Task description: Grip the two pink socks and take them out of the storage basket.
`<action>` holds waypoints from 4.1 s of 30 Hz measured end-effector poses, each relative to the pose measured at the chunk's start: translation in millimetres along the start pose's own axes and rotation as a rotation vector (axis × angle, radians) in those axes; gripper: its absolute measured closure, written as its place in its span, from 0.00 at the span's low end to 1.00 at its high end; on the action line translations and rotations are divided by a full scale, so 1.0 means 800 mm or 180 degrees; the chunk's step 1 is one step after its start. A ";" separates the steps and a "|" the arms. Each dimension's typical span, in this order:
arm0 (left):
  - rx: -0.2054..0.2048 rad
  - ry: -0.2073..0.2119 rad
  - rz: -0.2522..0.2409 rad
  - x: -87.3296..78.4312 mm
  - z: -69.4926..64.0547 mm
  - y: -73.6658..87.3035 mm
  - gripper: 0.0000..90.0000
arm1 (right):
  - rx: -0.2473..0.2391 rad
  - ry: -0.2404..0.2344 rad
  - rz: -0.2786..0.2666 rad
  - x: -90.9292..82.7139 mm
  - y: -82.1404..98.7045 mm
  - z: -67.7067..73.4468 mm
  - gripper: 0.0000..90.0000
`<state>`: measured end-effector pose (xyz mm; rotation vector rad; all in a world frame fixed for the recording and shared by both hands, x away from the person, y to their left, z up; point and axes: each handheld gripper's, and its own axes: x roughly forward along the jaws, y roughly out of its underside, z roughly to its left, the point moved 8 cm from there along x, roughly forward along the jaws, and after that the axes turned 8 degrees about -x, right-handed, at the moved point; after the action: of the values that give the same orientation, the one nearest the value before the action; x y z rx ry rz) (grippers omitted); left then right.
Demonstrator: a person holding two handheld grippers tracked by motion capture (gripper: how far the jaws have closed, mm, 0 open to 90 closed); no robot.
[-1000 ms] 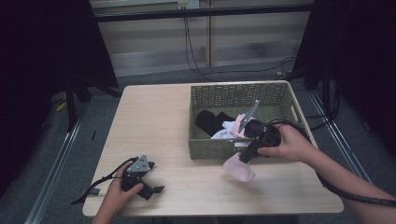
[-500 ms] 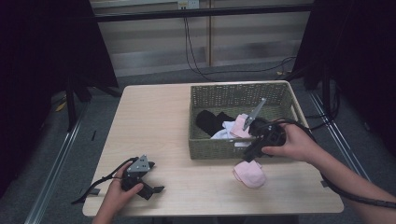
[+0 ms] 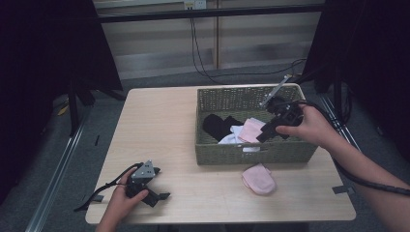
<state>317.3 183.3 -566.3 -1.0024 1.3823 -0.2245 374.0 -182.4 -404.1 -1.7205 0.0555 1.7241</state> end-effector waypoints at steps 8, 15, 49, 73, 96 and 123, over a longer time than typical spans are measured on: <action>-0.0001 0.0003 0.0001 0.000 0.000 0.000 0.00 | 0.0319 0.0196 0.0097 0.021 0.000 -0.046 0.45; 0.0000 0.0003 0.0002 0.000 0.000 0.000 0.00 | 0.0519 0.0282 0.0103 0.038 0.007 -0.075 0.40; 0.0000 0.0000 0.0000 0.000 0.000 0.000 0.00 | 0.0784 -0.0130 0.0218 0.098 0.022 -0.106 0.97; 0.0005 0.0005 0.0012 0.000 0.000 0.000 0.00 | 0.0389 -0.0040 0.0202 0.014 -0.003 -0.074 0.98; 0.0004 0.0005 0.0012 0.000 0.000 0.000 0.00 | -0.0007 -0.0028 0.0115 -0.053 -0.017 -0.026 0.97; 0.0000 0.0001 0.0001 0.000 0.000 0.000 0.00 | -0.0548 -0.0224 0.0011 -0.074 -0.035 0.057 0.97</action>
<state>317.2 183.3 -566.3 -1.0022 1.3828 -0.2247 341.2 -164.5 -333.2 -1.7802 -0.1249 1.8360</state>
